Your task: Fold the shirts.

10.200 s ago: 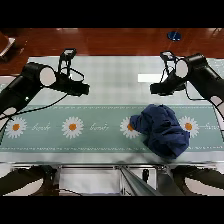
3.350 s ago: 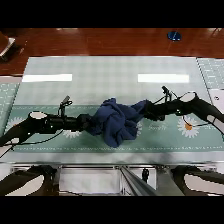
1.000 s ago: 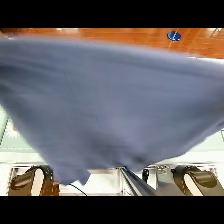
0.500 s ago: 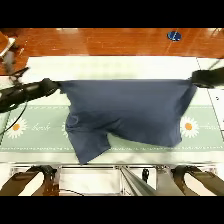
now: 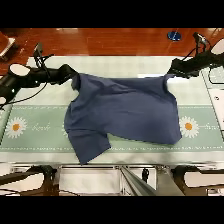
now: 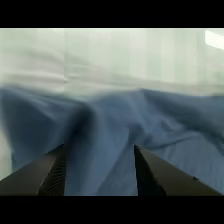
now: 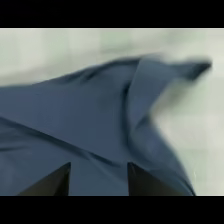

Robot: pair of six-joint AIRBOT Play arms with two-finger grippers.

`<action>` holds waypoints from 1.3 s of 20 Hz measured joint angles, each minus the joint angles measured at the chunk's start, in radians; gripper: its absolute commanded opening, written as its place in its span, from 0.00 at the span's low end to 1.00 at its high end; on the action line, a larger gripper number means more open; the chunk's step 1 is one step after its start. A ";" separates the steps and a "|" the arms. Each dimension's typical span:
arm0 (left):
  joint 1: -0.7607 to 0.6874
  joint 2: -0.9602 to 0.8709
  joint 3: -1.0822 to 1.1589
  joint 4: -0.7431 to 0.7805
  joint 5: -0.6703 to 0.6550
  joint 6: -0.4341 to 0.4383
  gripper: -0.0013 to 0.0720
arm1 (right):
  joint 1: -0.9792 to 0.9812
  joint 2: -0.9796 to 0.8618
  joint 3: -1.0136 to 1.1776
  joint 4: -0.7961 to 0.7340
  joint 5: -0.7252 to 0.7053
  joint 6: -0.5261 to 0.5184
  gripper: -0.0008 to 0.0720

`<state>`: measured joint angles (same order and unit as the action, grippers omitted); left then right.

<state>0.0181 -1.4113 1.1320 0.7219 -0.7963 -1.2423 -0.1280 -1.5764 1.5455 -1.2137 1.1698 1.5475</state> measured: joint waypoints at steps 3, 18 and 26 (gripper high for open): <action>0.112 -0.013 0.079 0.125 -0.222 -0.027 0.71 | -0.068 0.008 0.030 0.004 0.068 -0.054 0.56; 0.594 0.291 -0.631 0.048 -0.409 0.107 0.71 | -0.230 0.647 -0.975 0.229 -0.032 -0.228 0.57; 0.411 0.229 -0.711 -0.023 -0.352 0.152 0.66 | -0.232 0.726 -1.042 0.283 0.005 -0.238 0.57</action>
<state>0.4294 -1.1824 0.4210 0.6991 -1.1481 -1.0901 -0.3595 -0.8509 0.5037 -0.9310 1.1748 1.3090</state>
